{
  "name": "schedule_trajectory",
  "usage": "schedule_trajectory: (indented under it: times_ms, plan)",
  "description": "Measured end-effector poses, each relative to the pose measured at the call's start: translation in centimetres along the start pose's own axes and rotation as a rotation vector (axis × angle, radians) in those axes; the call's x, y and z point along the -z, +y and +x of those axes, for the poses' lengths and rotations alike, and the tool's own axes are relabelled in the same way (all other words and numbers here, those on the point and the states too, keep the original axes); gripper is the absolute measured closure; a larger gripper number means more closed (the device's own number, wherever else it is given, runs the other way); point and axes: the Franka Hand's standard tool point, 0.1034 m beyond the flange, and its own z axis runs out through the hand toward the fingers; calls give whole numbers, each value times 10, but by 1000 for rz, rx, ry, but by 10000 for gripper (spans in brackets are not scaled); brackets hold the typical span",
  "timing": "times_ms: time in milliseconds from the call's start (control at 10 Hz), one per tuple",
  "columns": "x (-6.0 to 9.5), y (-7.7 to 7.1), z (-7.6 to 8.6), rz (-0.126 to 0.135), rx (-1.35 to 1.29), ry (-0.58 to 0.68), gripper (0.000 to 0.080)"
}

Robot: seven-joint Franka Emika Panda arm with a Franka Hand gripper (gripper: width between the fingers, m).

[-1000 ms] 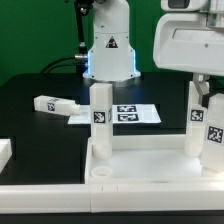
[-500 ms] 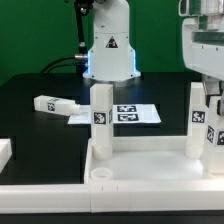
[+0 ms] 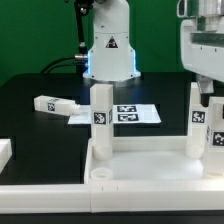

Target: Assemble desk

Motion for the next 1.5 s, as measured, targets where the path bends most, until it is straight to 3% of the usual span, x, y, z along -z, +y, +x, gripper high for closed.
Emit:
schedule_trajectory:
  times_ms: [200,600,800,900,1100,1200,1300,1400,1500]
  plan:
    - [-2,0,-6,-3,323,-3,157]
    - [-1,0,-3,-3,665,8,150]
    - [-1,-3,-5,5,1083,15,150]
    - [0,-2,-13,-1,1132,20,150]
    - [-1,-2,-10,-3,1096,21,177]
    - [-1,-2,-10,-3,1087,21,354]
    - [-1,-1,-9,-3,1015,20,354]
    - [-1,-1,-7,-4,892,23,511]
    - [-1,-1,-7,-4,772,25,511]
